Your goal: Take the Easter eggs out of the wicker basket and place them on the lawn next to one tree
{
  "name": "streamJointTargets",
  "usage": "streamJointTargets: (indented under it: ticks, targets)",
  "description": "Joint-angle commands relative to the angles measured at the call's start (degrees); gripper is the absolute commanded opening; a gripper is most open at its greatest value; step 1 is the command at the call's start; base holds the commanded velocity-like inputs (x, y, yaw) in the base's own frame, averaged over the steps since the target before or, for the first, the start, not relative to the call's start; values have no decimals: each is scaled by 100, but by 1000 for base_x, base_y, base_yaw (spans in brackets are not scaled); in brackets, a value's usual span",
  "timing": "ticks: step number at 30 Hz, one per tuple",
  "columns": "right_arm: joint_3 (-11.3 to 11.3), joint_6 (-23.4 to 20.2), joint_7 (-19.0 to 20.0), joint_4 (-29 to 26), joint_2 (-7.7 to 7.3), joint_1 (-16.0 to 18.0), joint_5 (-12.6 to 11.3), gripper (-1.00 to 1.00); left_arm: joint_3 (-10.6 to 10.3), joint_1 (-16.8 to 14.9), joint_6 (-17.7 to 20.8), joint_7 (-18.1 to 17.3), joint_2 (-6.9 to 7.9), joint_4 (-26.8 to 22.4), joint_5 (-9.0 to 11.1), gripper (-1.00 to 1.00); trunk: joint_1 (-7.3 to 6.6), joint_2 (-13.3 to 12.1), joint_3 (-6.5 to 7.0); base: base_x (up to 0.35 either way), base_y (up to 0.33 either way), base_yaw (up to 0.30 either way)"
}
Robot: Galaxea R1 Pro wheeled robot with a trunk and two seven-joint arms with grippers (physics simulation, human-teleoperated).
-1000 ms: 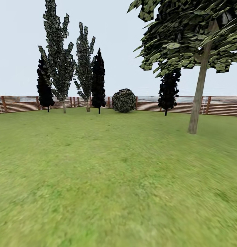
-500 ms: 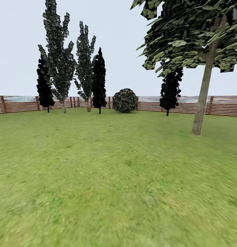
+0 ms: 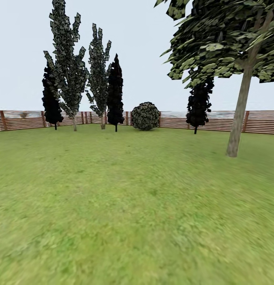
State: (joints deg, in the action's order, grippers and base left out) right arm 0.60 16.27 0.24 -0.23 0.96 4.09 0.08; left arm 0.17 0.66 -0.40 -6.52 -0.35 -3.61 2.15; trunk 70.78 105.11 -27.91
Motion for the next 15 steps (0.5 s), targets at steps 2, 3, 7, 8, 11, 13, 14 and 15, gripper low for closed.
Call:
streamJointTargets:
  ticks: [2,3,7,8,11,13,14,15]
  targets:
    - [9,20,2,6,0,4,0,100,1,3,-4,-16,0,-8,22,100,3,2,-5,315,153,0]
    - [7,19,2,6,0,4,0,100,1,4,-4,-16,0,-8,22,100,3,2,-5,315,159,0]
    - [7,20,2,6,0,4,0,100,1,4,-4,-16,0,-8,22,100,3,2,-5,315,176,0]
    - [5,20,2,6,0,4,0,100,1,4,-4,-16,0,-8,22,100,3,2,-5,314,191,0]
    - [4,19,2,6,0,4,0,100,1,4,-4,-16,0,-8,22,100,3,2,-5,310,201,0]
    - [4,18,2,6,0,4,0,100,1,3,-4,-16,-2,-8,22,100,3,2,-5,307,210,0]
    - [5,17,2,6,0,4,0,100,1,3,-4,-16,-3,-8,22,100,3,2,-5,306,212,0]
    - [6,17,2,6,0,4,0,100,1,3,-4,-16,-4,-8,22,100,3,2,-5,305,213,0]
